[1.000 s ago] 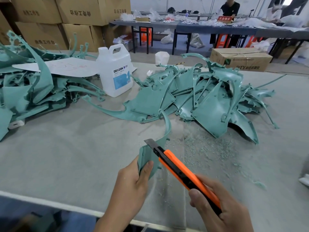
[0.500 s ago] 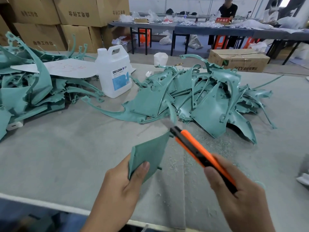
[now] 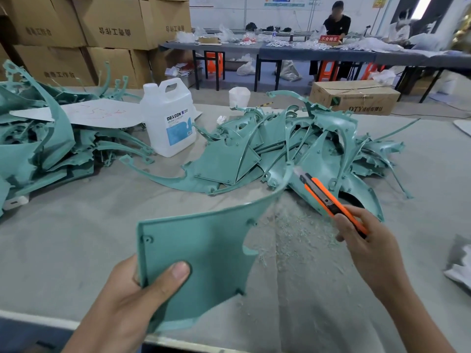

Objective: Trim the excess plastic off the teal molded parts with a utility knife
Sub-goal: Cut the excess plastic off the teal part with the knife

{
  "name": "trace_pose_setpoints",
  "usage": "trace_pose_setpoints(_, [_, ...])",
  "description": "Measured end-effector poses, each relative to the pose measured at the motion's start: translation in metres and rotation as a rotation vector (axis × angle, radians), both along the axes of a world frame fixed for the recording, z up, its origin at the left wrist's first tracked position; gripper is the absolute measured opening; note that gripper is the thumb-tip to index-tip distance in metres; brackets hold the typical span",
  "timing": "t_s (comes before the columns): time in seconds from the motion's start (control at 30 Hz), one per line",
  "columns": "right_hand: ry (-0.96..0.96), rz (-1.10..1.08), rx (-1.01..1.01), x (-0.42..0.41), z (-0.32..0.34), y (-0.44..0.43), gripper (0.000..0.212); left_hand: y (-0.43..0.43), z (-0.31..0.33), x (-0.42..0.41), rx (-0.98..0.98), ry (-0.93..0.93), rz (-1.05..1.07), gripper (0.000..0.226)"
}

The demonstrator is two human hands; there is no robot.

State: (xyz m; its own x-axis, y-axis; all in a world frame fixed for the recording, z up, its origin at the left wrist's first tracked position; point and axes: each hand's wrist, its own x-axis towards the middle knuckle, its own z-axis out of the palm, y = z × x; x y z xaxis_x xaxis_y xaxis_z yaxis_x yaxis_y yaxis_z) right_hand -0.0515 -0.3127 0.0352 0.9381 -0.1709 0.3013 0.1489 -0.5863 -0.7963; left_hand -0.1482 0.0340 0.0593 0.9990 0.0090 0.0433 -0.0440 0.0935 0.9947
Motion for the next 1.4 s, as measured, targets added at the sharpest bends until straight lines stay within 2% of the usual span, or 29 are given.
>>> trace_pose_setpoints(0.13, [0.033, 0.094, 0.243, -0.023, 0.002, 0.019, 0.021, -0.01, -0.006, 0.014, 0.026, -0.002, 0.067, 0.041])
trace_pose_setpoints(0.23, [0.114, 0.252, 0.391, -0.042, 0.005, 0.035, 0.01, -0.014, -0.006, 0.02, 0.191, -0.06, 0.126, 0.023])
trace_pose_setpoints(0.27, [0.123, 0.294, 0.395, -0.047, 0.007, 0.041, 0.014, -0.015, -0.006, 0.021, 0.273, -0.088, 0.145, 0.018])
trace_pose_setpoints(0.33, [0.127, 0.363, 0.338, -0.059, 0.011, 0.051, 0.017, -0.019, -0.005, 0.024, 0.423, -0.121, 0.168, 0.011])
trace_pose_setpoints(0.43, [0.118, 0.428, 0.211, -0.071, 0.019, 0.064, 0.045, -0.022, -0.005, 0.026, 0.595, -0.166, 0.179, 0.013])
trace_pose_setpoints(0.53, [0.07, 0.488, 0.162, -0.078, 0.025, 0.073, 0.045, -0.021, -0.006, 0.025, 0.753, -0.241, 0.159, 0.024])
trace_pose_setpoints(0.73, [0.087, 0.535, 0.059, -0.082, 0.034, 0.077, 0.059, -0.024, 0.005, 0.02, 0.919, -0.318, 0.192, 0.008])
trace_pose_setpoints(0.83, [0.038, 0.521, 0.042, -0.077, 0.04, 0.072, 0.05, -0.024, 0.014, 0.011, 0.842, -0.299, 0.159, 0.006])
trace_pose_setpoints(0.97, [-0.039, 0.417, 0.028, -0.052, 0.045, 0.052, 0.033, -0.017, 0.035, -0.005, 0.689, -0.289, 0.144, 0.023])
trace_pose_setpoints(1.1, [-0.052, 0.342, 0.014, -0.018, 0.043, 0.026, 0.017, -0.01, 0.059, -0.023, 0.658, -0.286, 0.114, 0.036])
trace_pose_setpoints(1.2, [-0.051, 0.274, -0.049, 0.004, 0.041, 0.013, 0.02, -0.005, 0.058, -0.03, 0.525, -0.322, 0.155, 0.023])
trace_pose_setpoints(1.23, [-0.044, 0.233, -0.058, 0.009, 0.038, 0.012, 0.019, -0.001, 0.053, -0.03, 0.462, -0.273, 0.19, 0.029])
trace_pose_setpoints(1.3, [-0.032, 0.184, 0.07, 0.013, 0.029, 0.014, 0.02, 0.001, 0.046, -0.026, 0.308, -0.184, 0.165, 0.03])
trace_pose_setpoints(1.33, [-0.02, 0.183, 0.202, 0.011, 0.024, 0.018, 0.022, -0.002, 0.046, -0.022, 0.208, -0.123, 0.136, 0.038])
trace_pose_setpoints(1.37, [0.001, 0.2, 0.342, 0.007, 0.021, 0.023, 0.023, -0.004, 0.042, -0.016, 0.103, -0.057, 0.111, 0.059])
trace_pose_setpoints(1.4, [0.029, 0.233, 0.478, 0.001, 0.019, 0.03, 0.021, -0.008, 0.037, -0.011, -0.057, 0.011, 0.106, 0.066])
